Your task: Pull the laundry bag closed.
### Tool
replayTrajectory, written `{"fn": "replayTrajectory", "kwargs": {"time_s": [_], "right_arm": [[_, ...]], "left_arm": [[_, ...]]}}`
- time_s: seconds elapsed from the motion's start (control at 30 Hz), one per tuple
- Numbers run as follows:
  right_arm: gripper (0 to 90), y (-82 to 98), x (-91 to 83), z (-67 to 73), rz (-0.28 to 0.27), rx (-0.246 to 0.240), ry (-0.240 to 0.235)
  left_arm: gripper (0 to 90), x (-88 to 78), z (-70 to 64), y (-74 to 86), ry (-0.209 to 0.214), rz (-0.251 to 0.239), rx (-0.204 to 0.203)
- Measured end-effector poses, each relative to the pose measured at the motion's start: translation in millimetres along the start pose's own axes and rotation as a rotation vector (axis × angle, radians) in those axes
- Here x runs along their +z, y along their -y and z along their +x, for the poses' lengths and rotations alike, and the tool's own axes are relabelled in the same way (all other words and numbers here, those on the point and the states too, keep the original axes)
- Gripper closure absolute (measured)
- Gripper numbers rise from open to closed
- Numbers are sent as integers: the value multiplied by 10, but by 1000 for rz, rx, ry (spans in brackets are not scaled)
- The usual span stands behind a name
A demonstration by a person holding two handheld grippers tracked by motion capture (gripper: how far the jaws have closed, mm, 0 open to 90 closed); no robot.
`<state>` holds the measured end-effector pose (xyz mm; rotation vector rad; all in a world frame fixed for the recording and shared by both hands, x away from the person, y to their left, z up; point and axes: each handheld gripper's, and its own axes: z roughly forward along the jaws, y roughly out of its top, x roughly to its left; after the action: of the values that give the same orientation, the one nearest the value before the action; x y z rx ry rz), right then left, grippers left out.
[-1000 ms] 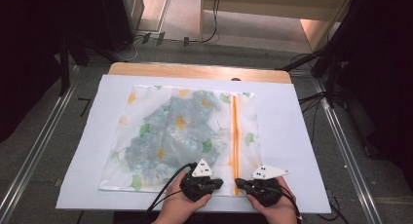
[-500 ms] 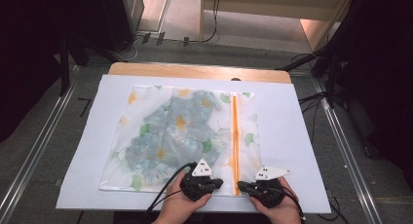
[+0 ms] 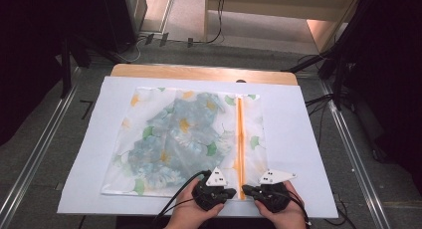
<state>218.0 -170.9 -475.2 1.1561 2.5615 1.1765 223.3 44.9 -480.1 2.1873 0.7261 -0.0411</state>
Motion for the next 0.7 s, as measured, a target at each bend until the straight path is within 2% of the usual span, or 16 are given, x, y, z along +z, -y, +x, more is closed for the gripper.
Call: {"fn": "replayTrajectory", "kwargs": {"time_s": [0.17,0.3,0.47,0.57,0.7], "right_arm": [[900,-4,8,4,2,-3,8],[900,-20,11,17,-1,-13,16],[900,-52,12,6,-17,-23,18],[900,-80,18,-1,-12,-46,28],[900,-119,19,-63,-6,-48,37]], "left_arm": [[900,20,17,2,5,-1,-8],[900,21,0,12,-3,-5,15],[900,19,12,18,6,-9,4],[900,20,23,17,15,-8,-5],[900,22,19,18,14,-10,-5]]}}
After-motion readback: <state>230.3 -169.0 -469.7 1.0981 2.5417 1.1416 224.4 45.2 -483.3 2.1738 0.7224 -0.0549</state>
